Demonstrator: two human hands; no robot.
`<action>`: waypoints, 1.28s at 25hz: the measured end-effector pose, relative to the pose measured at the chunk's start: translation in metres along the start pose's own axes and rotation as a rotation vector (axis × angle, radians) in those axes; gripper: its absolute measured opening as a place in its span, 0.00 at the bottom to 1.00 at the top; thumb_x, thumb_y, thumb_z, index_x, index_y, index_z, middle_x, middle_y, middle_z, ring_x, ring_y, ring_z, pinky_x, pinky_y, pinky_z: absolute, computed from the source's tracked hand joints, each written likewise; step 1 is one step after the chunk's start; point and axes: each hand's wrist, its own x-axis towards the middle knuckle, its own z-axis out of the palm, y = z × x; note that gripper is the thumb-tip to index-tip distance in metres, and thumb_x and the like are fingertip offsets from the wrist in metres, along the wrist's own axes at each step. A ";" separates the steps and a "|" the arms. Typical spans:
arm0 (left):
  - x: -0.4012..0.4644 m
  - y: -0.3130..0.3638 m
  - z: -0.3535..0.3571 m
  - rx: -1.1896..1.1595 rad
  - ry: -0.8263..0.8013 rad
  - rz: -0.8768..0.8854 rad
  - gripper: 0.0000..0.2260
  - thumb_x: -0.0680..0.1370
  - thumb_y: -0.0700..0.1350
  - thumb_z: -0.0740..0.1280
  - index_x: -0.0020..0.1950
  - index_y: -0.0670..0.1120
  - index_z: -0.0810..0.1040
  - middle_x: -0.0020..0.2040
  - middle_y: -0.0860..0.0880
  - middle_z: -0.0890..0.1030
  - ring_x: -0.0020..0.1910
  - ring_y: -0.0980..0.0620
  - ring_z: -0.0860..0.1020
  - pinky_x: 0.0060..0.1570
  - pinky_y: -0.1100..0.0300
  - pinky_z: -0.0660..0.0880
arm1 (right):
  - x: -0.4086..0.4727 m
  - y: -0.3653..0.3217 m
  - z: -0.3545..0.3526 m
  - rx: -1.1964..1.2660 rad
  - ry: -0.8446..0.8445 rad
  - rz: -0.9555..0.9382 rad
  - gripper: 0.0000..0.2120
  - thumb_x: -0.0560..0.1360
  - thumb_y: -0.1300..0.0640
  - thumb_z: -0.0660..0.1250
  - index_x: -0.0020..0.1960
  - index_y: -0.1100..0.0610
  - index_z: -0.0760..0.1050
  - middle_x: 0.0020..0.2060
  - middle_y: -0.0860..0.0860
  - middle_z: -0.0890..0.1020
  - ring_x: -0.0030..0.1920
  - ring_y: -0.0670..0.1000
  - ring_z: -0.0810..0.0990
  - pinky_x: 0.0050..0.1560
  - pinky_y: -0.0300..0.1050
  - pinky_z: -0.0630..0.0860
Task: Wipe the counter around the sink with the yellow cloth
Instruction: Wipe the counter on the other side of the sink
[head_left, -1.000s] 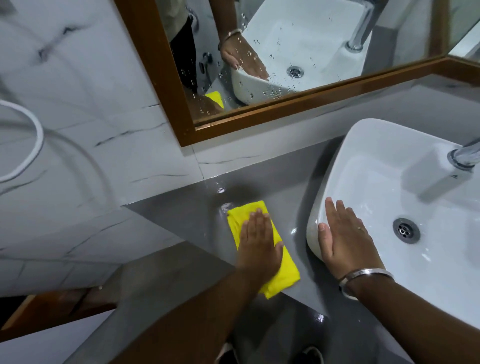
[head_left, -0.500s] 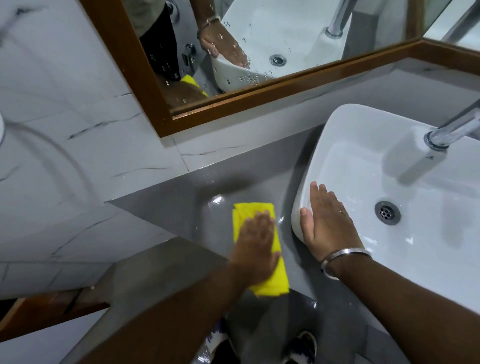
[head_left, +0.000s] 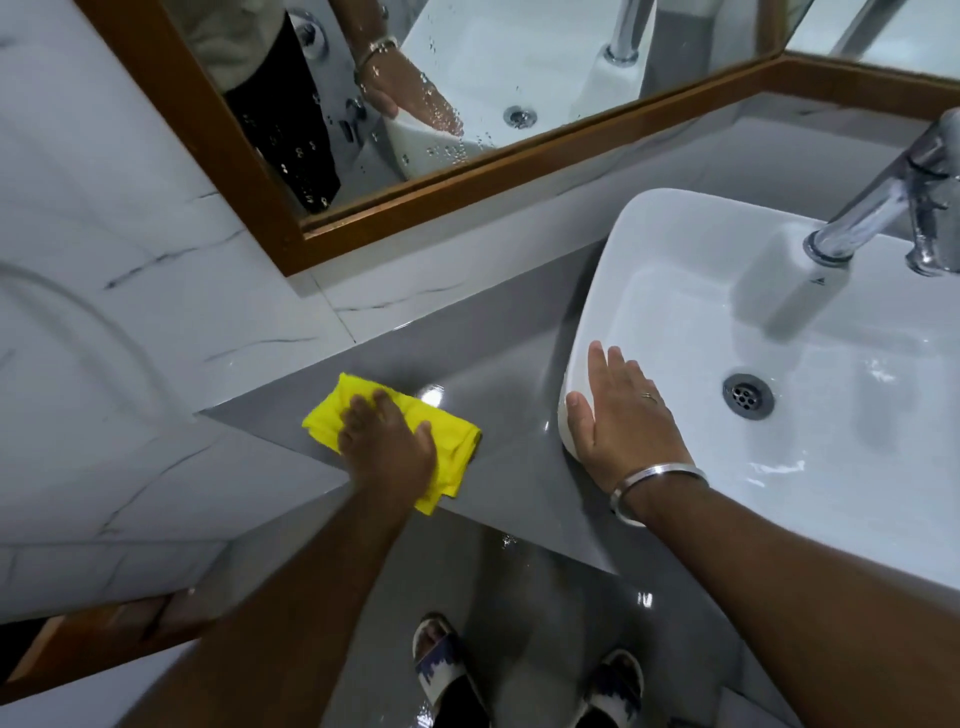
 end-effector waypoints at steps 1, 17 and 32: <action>-0.014 0.016 -0.001 -0.001 -0.063 -0.058 0.36 0.77 0.58 0.62 0.74 0.36 0.59 0.72 0.29 0.62 0.69 0.29 0.64 0.65 0.38 0.65 | -0.001 -0.001 -0.001 0.004 0.003 0.000 0.30 0.77 0.42 0.44 0.76 0.53 0.47 0.76 0.58 0.57 0.75 0.60 0.56 0.73 0.55 0.56; -0.127 0.081 0.053 -0.174 -0.065 0.178 0.43 0.73 0.67 0.52 0.76 0.35 0.55 0.76 0.30 0.55 0.75 0.32 0.55 0.73 0.39 0.55 | -0.003 0.004 -0.003 0.091 -0.007 0.053 0.33 0.77 0.40 0.50 0.76 0.56 0.47 0.76 0.60 0.54 0.75 0.61 0.52 0.74 0.56 0.53; -0.066 0.000 0.027 -0.042 -0.020 0.107 0.44 0.73 0.68 0.48 0.75 0.35 0.57 0.74 0.29 0.58 0.72 0.30 0.59 0.68 0.37 0.61 | -0.014 0.001 -0.005 -0.045 0.252 -0.182 0.31 0.76 0.45 0.53 0.74 0.60 0.56 0.74 0.62 0.61 0.73 0.63 0.60 0.71 0.58 0.60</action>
